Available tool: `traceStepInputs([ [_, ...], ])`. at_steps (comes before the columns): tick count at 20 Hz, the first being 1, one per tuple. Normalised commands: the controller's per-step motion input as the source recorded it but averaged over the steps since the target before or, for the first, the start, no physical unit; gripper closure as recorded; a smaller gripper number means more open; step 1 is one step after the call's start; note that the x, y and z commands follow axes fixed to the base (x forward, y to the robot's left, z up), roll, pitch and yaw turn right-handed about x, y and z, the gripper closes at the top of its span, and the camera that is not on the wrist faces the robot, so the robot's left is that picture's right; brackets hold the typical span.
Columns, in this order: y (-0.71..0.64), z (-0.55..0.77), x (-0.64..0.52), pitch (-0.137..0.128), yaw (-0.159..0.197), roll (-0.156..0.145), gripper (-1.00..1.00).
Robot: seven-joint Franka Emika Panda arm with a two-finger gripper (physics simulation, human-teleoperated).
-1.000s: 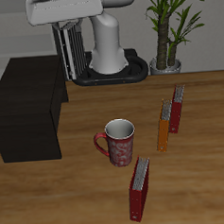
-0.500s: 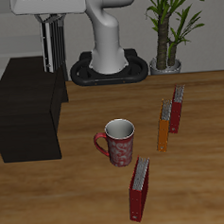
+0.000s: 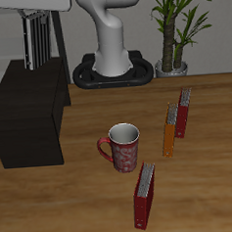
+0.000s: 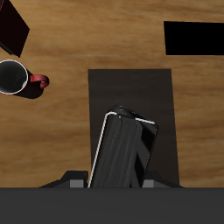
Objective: Place the striped book upright on top of the shelf
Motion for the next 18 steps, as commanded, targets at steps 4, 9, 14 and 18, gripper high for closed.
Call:
traceStepInputs([
  [4, -0.31, 0.03, 0.03, 0.047, -0.070, 0.035, 1.00],
  [9, -0.22, -0.02, 0.04, 0.052, -0.033, 0.077, 1.00],
  [14, -0.09, -0.16, 0.08, 0.024, -0.002, 0.024, 1.00],
  [18, -0.04, -0.20, 0.10, 0.031, -0.017, 0.007, 1.00],
])
